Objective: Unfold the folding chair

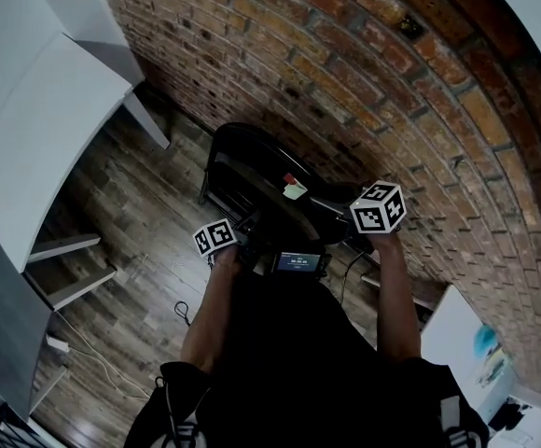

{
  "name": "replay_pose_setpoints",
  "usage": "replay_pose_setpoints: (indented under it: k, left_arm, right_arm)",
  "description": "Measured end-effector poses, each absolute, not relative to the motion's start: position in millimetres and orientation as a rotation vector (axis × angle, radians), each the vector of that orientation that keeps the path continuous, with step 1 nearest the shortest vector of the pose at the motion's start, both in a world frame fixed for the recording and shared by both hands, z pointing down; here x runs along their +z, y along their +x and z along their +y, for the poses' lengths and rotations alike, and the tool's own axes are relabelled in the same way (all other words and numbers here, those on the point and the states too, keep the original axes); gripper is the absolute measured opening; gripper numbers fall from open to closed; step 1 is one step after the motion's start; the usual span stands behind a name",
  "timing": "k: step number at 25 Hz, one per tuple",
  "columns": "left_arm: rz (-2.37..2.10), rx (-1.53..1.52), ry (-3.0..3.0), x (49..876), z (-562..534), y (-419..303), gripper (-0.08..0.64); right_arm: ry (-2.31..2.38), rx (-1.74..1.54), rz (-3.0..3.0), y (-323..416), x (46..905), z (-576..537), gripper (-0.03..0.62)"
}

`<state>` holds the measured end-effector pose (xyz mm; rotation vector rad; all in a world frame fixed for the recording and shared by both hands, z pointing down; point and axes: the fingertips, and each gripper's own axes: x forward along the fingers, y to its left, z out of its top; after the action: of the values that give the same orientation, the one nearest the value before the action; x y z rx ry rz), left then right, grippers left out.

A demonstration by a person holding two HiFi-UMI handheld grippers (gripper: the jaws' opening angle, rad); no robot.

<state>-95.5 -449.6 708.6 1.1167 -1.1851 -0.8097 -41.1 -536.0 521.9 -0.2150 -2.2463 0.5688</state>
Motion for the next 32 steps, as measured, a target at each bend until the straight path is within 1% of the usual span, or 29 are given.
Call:
replay_pose_setpoints:
  k: [6, 7, 9, 11, 18, 24, 32]
  left_arm:
    - [-1.091, -0.804, 1.192, 708.9, -476.7, -60.4, 0.279]
    - [-1.099, -0.793, 1.192, 710.0, -475.6, -59.3, 0.241]
    - [-1.114, -0.771, 1.186, 714.0, -470.0, -59.2, 0.104]
    - [-1.109, -0.772, 1.191, 716.6, -464.7, -59.1, 0.055]
    - [-1.019, -0.835, 1.244, 711.5, -453.8, -55.5, 0.052]
    - [-0.970, -0.833, 1.283, 706.8, -421.6, -56.4, 0.048]
    - [-0.941, -0.731, 1.362, 708.3, -381.9, -46.9, 0.046]
  right_arm:
    - [-0.207, 0.549, -2.254, -42.3, 518.7, -518.3, 0.092]
    - [-0.202, 0.541, -2.256, -42.2, 518.6, -516.8, 0.092]
    - [-0.196, 0.532, -2.258, -41.9, 517.9, -513.5, 0.092]
    - [-0.190, 0.522, -2.259, -41.9, 516.6, -507.5, 0.091]
    - [-0.142, 0.459, -2.272, -41.7, 513.4, -488.8, 0.091]
    - [-0.138, 0.418, -2.277, -44.6, 506.4, -446.0, 0.091]
    - [-0.029, 0.501, -2.282, -32.5, 506.7, -397.9, 0.089]
